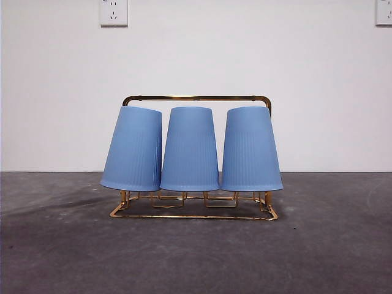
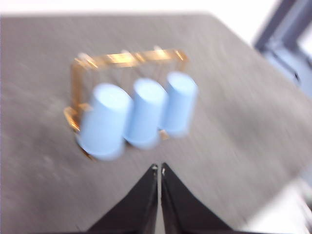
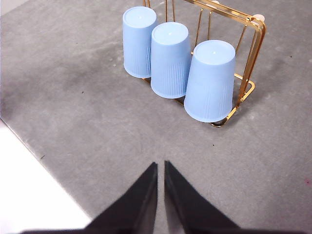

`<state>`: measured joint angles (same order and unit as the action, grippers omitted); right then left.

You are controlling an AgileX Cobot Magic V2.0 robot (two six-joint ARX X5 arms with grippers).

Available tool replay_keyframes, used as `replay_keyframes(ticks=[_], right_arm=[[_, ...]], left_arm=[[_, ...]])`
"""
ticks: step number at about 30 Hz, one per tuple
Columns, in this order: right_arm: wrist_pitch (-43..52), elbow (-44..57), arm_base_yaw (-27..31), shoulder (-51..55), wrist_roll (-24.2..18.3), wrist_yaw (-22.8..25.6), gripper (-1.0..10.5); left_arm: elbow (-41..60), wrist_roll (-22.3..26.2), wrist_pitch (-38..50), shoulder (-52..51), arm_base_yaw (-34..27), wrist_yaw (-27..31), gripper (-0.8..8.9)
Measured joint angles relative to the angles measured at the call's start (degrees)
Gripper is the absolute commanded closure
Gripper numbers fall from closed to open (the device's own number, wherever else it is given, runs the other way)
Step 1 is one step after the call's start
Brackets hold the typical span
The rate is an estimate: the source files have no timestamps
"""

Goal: Pick the top cup and place it on cupholder, pick up the mid cup and place it on cupholder, last pick the bottom cup and place it on cupholder.

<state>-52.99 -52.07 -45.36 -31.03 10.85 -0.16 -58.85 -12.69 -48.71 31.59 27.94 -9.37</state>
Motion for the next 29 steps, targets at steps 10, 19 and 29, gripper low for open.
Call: replay_keyframes(ticks=[10, 19, 29], right_arm=[[0.0, 0.0, 0.0, 0.0, 0.1, 0.0, 9.3], [0.0, 0.0, 0.0, 0.0, 0.1, 0.1, 9.3], [0.0, 0.0, 0.0, 0.0, 0.1, 0.1, 9.3]], left_arm=[[33.0, 4.8, 32.9, -18.0, -16.2, 0.0, 8.08], [50.4, 5.2, 36.7, -28.8, -26.7, 0.5, 8.08], [55.6, 5.2, 38.0, -31.4, -28.8, 8.0, 8.08]])
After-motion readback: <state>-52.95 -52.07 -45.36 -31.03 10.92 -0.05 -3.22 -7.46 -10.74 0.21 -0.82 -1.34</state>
